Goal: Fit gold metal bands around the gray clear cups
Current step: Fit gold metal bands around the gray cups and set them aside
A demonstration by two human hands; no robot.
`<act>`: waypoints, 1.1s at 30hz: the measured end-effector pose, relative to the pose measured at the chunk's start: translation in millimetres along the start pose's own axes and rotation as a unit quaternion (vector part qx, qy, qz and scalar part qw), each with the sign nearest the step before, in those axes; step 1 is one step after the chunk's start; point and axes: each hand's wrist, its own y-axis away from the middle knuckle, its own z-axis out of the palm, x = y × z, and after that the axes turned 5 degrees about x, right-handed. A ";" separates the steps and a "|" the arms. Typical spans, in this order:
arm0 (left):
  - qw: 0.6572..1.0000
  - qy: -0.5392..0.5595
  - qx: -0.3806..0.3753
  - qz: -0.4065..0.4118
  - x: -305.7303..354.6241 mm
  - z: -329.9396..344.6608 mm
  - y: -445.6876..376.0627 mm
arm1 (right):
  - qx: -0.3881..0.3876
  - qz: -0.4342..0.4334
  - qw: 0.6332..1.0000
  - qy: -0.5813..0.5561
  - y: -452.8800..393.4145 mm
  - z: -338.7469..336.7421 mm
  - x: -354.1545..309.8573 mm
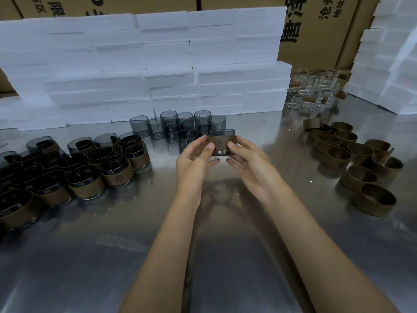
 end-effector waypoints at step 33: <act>0.862 -0.456 0.188 0.116 -3.5 -34.5 -15.5 | 0.072 0.021 0.970 0.229 0.5 3.2 14.0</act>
